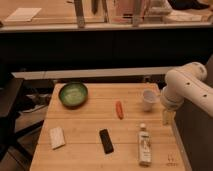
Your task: Place the pepper on the white sponge
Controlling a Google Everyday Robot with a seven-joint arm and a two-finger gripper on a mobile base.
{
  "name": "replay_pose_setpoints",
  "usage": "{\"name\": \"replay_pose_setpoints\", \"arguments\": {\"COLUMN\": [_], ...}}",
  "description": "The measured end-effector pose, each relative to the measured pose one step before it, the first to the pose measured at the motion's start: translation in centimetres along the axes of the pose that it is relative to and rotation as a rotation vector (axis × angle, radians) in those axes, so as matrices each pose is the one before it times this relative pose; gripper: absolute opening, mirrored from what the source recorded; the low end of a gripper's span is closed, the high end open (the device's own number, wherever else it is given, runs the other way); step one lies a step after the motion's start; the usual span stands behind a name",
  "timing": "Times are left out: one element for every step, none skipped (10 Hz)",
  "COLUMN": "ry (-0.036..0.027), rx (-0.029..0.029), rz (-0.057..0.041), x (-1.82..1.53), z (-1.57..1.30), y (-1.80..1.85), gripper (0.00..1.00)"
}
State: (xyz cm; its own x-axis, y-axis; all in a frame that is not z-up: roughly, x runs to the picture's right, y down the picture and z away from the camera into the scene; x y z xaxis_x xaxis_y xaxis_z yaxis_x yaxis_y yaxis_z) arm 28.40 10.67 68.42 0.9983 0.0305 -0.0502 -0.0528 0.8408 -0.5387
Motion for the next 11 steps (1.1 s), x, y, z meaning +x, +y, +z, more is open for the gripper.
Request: {"name": "replay_pose_setpoints", "arguments": {"ry": [0.00112,0.01198,0.00554,0.00305,0.00651,0.00501,0.00403,0.00349,0.00284,0.00317,0.00228], "rx": [0.00096,0.01491,0.01522,0.01048,0.00523,0.01063,0.00772,0.00596,0.00790,0.00772,0.00857], "rz": [-0.00149,-0.02449,-0.03455,-0.01969,-0.01693,-0.01439,-0.01354,-0.01239,-0.01920,-0.02648,-0.01716], "x": [-0.016,-0.541,-1.622,-1.197,-0.878,-0.392,0.002,0.018,-0.548,-1.002,-0.693], "z": [0.025,0.177,0.220,0.136,0.146,0.114,0.193,0.153,0.178,0.204,0.102], "y": [-0.025,-0.563,-0.974,-0.665,-0.354,-0.410,-0.278,-0.281,-0.514,-0.624,-0.527], "gripper": [0.80,0.80,0.80,0.80,0.80,0.80,0.80,0.80,0.80,0.80,0.80]}}
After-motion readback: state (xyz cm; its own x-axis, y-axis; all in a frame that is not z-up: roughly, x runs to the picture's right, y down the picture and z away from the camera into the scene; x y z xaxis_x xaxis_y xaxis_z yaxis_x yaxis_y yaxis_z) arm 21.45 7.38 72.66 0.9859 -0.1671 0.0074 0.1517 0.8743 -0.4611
